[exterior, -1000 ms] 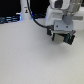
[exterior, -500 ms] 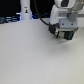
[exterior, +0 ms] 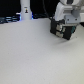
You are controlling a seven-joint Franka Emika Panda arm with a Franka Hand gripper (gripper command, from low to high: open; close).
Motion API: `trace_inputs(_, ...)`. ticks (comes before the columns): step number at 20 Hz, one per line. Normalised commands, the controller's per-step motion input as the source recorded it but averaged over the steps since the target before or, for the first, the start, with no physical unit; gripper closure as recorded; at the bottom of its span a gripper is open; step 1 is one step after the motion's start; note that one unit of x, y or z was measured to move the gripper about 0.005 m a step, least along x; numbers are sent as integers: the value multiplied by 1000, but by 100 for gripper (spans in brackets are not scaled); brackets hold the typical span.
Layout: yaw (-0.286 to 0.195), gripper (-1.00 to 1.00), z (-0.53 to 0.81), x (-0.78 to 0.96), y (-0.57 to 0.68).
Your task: Open the kcup holder, insert the kcup into the holder, and close the kcup holder
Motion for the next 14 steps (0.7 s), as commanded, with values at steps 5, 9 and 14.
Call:
trace_inputs(5,-7,-100,-2,-998,537)
trace_inputs(9,-8,-100,6,-993,473)
trace_inputs(14,-5,-100,752,-260,133)
